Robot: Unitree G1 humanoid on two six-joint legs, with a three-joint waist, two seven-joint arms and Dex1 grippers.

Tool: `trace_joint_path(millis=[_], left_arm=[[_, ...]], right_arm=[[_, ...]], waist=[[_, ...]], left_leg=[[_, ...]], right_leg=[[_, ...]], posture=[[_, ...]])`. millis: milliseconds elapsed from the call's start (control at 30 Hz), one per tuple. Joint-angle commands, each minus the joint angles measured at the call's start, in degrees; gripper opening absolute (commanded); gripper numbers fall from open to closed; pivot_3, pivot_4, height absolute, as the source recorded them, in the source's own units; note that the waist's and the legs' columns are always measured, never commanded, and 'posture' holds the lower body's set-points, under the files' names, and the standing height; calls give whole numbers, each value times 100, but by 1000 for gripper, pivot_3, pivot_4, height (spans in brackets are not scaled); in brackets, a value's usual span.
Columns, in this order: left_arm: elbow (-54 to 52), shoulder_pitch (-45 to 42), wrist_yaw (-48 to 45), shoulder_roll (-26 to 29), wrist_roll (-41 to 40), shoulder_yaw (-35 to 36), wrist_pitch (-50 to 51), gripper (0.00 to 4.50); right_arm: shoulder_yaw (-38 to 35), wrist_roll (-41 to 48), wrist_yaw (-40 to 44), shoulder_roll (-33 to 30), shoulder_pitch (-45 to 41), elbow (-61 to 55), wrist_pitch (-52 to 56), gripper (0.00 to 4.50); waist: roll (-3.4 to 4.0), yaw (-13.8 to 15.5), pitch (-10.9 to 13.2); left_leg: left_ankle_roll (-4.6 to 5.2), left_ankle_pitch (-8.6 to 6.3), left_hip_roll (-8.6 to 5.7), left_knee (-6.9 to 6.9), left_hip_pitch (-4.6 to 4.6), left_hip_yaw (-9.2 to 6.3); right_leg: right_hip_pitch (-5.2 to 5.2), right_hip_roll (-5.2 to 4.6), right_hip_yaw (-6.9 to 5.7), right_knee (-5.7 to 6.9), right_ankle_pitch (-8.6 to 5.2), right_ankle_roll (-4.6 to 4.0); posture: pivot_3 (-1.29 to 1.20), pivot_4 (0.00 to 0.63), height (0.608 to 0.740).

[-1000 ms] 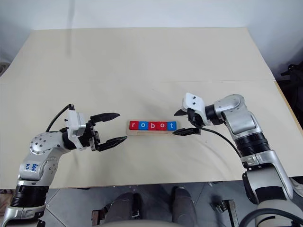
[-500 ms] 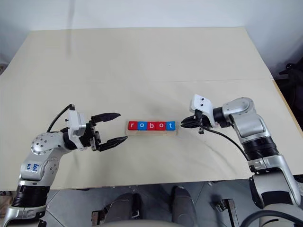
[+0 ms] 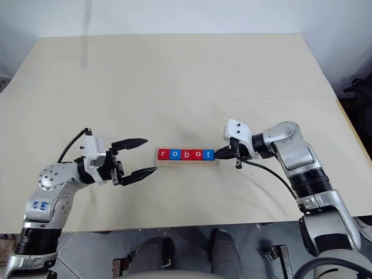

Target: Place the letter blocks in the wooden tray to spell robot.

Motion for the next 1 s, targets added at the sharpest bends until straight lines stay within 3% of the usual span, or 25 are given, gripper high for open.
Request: trace_joint_path(millis=[33, 300, 400, 567, 767, 1000], left_arm=[[-160, -15, 21, 36, -11, 56, -75, 4500], [-84, 26, -91, 221, 98, 96, -139, 4500], [-62, 120, -182, 386, 24, 214, -108, 4500], [99, 275, -327, 751, -62, 521, -8, 4500], [218, 332, -320, 980, 71, 655, -29, 4500], [317, 353, -345, 1082, 27, 826, 21, 4500]], right_arm=[[-27, 31, -57, 54, -88, -267, 43, 68], [-586, 342, 32, -444, 356, -505, -177, 68], [-1005, 715, 175, -676, 775, -701, -239, 629], [-2020, 1398, 413, -955, 1940, -1184, -970, 2337], [-2638, 1794, 54, -1046, 2619, -1635, -743, 4341], [-3000, 2088, -477, -849, 3437, -2282, -707, 4474]], waist=[[0, -1, 0], [0, 45, 0], [0, 76, 0], [-1, 143, 0], [0, 135, 0], [-1, 155, 0]], left_leg=[[0, 0, 0, 0, 0, 0], [0, 0, 0, 0, -1, -2], [0, 0, 0, 0, -2, 0], [0, 0, 0, -3, 0, 0], [1, 0, 0, 1, 7, 1], [0, 0, 0, 0, 6, 0]], right_leg=[[0, 0, 0, 0, 0, 0], [1, -1, -1, -1, 0, 0], [0, -1, 0, -4, 0, 0], [0, 1, 0, -5, 0, 0], [2, 0, 3, -3, 0, -2], [4, 0, 2, -1, 0, -2]], posture=[[0, 150, 740], [0, 150, 740], [0, 150, 740], [0, 150, 740], [0, 150, 740], [0, 150, 740]])
